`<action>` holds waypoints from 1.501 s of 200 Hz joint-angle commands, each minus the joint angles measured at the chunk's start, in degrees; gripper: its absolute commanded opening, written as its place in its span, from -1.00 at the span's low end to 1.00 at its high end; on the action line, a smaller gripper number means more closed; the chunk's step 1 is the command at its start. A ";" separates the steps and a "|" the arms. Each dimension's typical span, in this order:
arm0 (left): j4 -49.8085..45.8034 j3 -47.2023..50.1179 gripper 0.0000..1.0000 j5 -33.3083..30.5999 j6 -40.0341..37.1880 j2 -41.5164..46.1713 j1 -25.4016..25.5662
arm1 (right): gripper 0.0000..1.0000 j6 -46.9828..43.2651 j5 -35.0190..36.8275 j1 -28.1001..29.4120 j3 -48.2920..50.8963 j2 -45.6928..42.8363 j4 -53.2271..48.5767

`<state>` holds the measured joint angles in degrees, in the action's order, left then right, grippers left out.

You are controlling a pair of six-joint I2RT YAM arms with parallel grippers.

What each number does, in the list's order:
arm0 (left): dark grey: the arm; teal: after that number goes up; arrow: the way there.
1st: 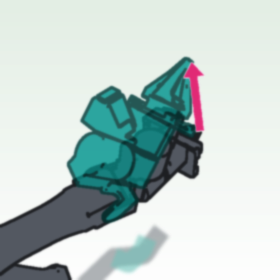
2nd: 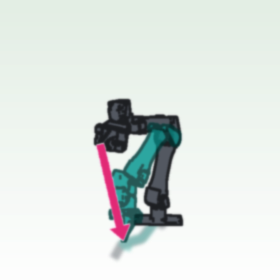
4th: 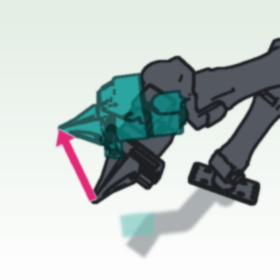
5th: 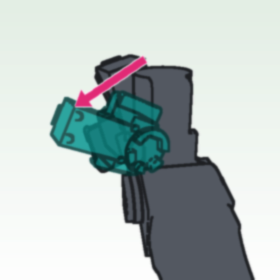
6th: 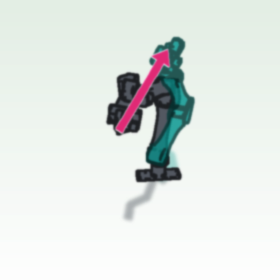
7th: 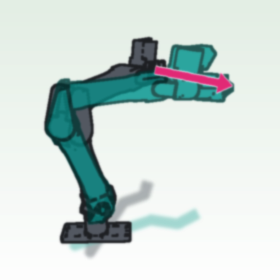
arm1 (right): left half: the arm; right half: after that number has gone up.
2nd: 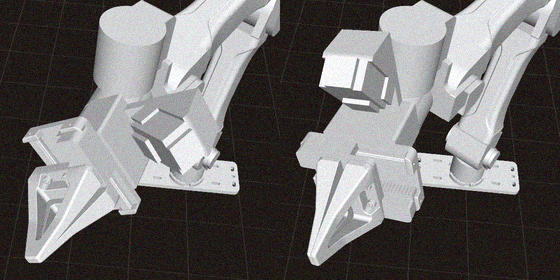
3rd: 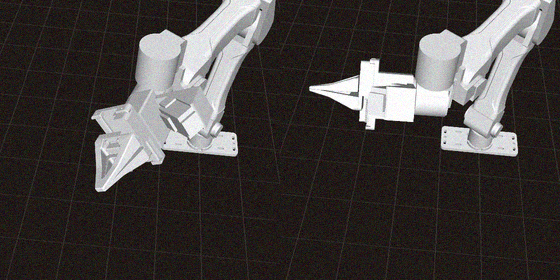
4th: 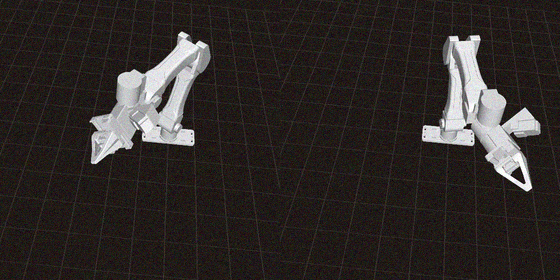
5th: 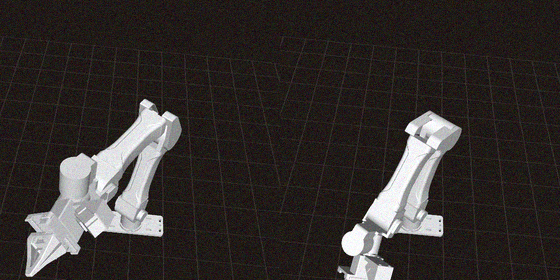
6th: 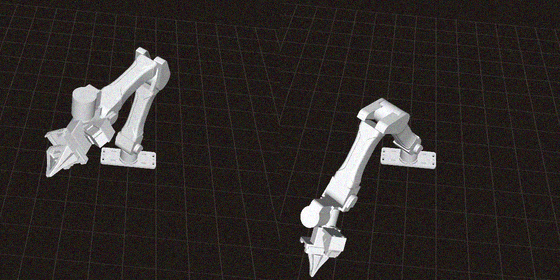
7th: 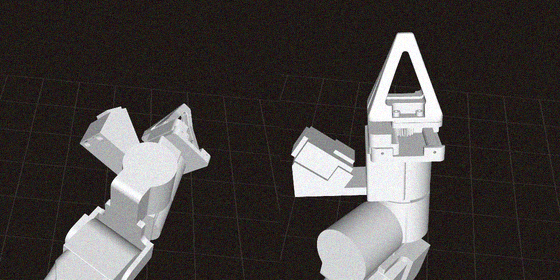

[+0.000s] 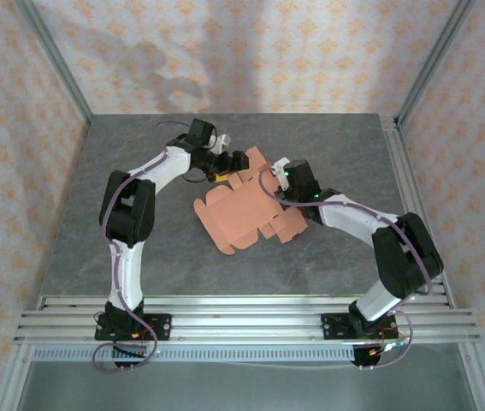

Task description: Fold the paper box

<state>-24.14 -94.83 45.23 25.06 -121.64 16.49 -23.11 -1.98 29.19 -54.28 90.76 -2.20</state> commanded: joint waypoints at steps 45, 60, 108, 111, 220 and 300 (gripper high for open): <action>-2.60 -0.51 0.82 2.62 -1.36 2.83 2.00 | -1.00 -0.35 0.48 0.24 -2.32 0.03 -1.24; -3.66 -0.21 0.82 2.45 -2.26 3.51 2.71 | -1.00 -0.38 0.70 0.44 -2.47 0.33 -1.23; -4.34 0.73 0.68 1.79 -1.34 2.87 4.11 | -1.00 -0.14 1.01 0.52 -2.76 1.46 -0.91; -4.31 0.77 0.64 1.79 -1.24 2.78 4.16 | -1.00 -0.05 1.03 0.52 -2.68 1.53 -0.88; -2.33 4.52 0.31 -1.14 1.20 -3.54 5.56 | -1.00 0.40 1.41 0.52 -2.51 2.97 -0.33; 6.31 12.77 0.37 -4.30 2.03 6.53 3.90 | -1.00 -0.35 2.94 0.51 -1.71 1.75 0.10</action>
<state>-21.08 -86.06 44.38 26.52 -121.99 22.09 -23.16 -1.65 29.58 -55.31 93.51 -3.20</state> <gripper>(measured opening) 0.677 0.047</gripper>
